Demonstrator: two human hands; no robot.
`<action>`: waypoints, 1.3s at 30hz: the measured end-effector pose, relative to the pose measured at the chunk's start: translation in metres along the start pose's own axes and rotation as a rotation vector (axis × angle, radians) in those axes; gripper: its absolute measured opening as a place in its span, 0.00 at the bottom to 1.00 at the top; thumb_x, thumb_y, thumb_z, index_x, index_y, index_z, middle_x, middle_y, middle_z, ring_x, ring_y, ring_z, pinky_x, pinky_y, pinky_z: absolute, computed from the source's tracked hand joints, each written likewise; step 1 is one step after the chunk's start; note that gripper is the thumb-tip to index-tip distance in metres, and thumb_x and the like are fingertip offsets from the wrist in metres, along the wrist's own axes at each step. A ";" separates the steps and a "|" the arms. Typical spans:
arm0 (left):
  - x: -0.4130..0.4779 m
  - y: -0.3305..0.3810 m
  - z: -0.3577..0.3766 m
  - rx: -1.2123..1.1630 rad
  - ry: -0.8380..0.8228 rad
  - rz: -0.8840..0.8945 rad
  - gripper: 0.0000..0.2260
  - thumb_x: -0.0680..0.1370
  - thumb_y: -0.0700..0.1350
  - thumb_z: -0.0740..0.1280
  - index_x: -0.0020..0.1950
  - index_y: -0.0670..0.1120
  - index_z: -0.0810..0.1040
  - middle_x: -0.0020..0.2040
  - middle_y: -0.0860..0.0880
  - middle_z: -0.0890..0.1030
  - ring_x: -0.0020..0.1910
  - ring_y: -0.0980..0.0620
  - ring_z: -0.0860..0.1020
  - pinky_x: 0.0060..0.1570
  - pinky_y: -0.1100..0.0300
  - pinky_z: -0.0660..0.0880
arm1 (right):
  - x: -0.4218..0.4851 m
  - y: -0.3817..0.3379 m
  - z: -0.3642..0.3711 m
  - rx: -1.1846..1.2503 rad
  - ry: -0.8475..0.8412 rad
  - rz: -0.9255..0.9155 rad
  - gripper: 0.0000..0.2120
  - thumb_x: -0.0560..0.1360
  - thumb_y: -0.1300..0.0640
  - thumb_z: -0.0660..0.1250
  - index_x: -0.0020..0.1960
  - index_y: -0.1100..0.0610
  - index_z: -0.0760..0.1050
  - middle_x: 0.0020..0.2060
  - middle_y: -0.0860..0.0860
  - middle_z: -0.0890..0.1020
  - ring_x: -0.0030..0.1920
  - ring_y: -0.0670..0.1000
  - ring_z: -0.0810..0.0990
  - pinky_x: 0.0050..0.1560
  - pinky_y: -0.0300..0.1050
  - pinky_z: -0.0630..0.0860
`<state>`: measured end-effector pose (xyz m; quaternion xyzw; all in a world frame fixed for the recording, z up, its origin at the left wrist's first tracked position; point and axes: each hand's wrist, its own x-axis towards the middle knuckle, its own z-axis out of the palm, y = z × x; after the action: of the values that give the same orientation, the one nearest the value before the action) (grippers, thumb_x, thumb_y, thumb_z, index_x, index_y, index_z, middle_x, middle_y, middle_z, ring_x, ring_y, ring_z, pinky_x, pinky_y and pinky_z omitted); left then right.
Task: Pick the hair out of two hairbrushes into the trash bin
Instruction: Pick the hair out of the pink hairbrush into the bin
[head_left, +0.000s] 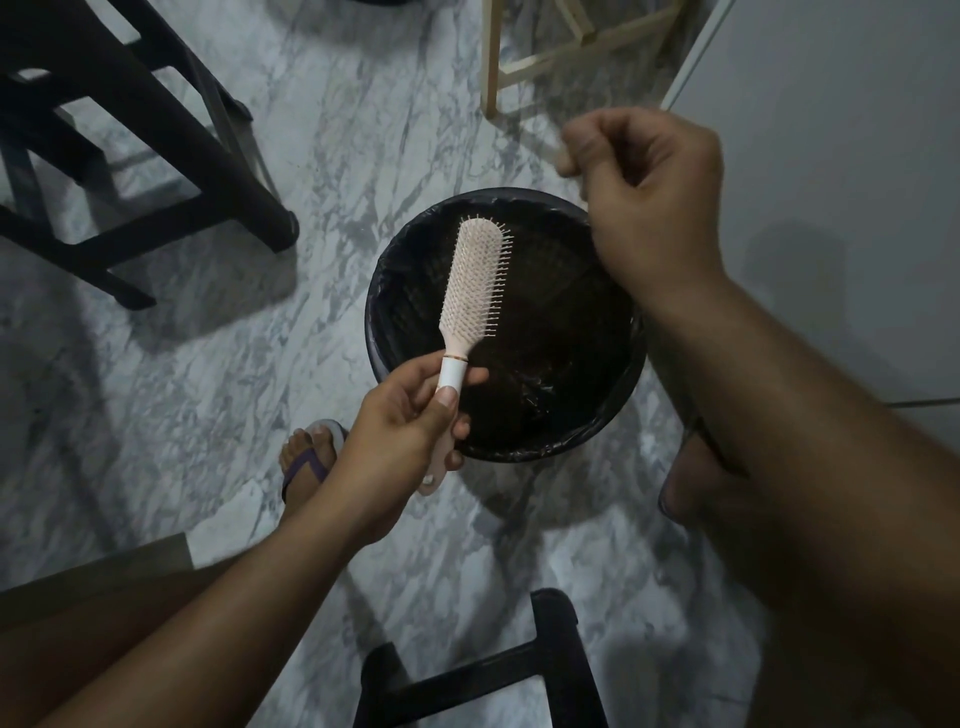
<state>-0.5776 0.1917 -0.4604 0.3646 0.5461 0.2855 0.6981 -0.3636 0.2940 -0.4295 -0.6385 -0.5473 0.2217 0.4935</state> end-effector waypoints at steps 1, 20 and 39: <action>0.000 0.000 0.000 -0.006 -0.003 -0.004 0.13 0.84 0.38 0.59 0.67 0.45 0.75 0.61 0.50 0.83 0.36 0.54 0.74 0.33 0.59 0.74 | -0.002 0.001 0.001 -0.034 -0.048 -0.002 0.09 0.79 0.56 0.68 0.47 0.60 0.84 0.37 0.48 0.85 0.38 0.42 0.83 0.44 0.38 0.80; -0.001 -0.004 -0.001 0.188 -0.003 0.081 0.17 0.83 0.35 0.60 0.68 0.52 0.74 0.58 0.54 0.84 0.37 0.52 0.76 0.37 0.51 0.75 | -0.040 -0.005 0.017 -0.535 -0.349 -0.081 0.09 0.75 0.49 0.69 0.53 0.49 0.82 0.49 0.48 0.80 0.49 0.52 0.80 0.48 0.53 0.79; 0.002 -0.003 -0.004 -0.106 -0.026 -0.031 0.13 0.84 0.37 0.59 0.67 0.43 0.75 0.62 0.49 0.83 0.36 0.54 0.73 0.33 0.56 0.72 | -0.023 0.009 0.005 -0.360 -0.357 0.167 0.23 0.82 0.46 0.59 0.37 0.57 0.82 0.29 0.48 0.80 0.33 0.49 0.80 0.45 0.50 0.78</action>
<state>-0.5805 0.1929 -0.4644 0.3223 0.5268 0.2987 0.7276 -0.3703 0.2754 -0.4456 -0.7097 -0.6017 0.2699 0.2479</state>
